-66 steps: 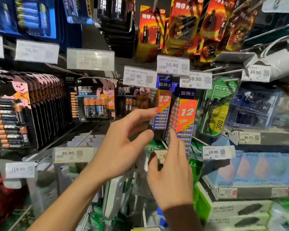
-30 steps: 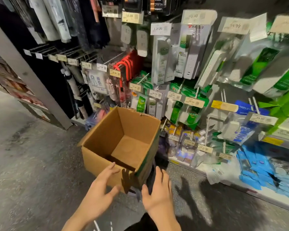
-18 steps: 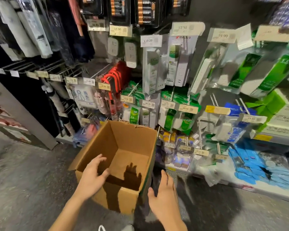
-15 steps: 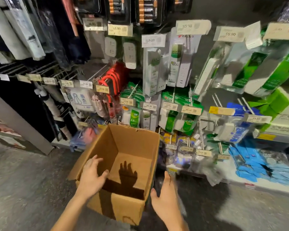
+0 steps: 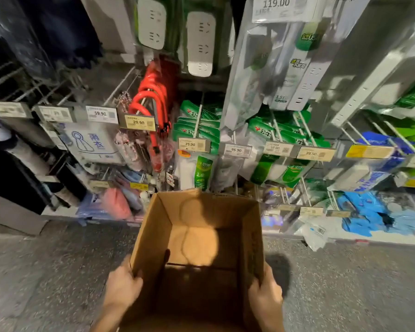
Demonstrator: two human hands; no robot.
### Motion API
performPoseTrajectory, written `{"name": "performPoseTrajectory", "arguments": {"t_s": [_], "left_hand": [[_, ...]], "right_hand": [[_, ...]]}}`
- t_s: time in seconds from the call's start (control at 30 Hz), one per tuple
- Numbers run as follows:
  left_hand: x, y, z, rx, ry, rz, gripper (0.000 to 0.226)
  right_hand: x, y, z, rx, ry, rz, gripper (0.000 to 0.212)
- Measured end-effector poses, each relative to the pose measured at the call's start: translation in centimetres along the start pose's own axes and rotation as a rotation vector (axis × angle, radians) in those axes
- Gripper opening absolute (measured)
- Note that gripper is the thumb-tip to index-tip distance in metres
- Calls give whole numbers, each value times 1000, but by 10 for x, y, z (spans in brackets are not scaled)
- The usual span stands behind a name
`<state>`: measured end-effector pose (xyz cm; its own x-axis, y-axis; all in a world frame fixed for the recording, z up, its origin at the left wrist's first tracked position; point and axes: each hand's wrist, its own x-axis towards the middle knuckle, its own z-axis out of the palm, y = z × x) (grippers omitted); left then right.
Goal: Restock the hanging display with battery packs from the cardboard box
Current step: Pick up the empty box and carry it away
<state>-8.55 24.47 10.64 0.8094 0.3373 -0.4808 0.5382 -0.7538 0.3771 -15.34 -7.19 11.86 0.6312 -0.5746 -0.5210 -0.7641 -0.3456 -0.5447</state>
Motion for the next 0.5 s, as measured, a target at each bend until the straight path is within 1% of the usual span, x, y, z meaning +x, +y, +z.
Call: {"name": "performPoseTrajectory", "arguments": {"t_s": [0.07, 0.2, 0.3, 0.37, 0.5], "left_hand": [[6, 2, -1, -21, -29, -10, 44], [11, 9, -5, -18, -71, -16, 34], [7, 11, -6, -32, -70, -27, 40], [3, 15, -9, -30, -78, -21, 43], [-13, 22, -18, -17, -74, -24, 37]], "right_hand": [[4, 1, 5, -26, -5, -2, 60], [14, 0, 8, -65, 7, 26, 54], [13, 3, 6, -79, -25, 29, 57], [10, 2, 3, -70, -53, 24, 54], [3, 4, -8, -8, -81, 22, 53]]}}
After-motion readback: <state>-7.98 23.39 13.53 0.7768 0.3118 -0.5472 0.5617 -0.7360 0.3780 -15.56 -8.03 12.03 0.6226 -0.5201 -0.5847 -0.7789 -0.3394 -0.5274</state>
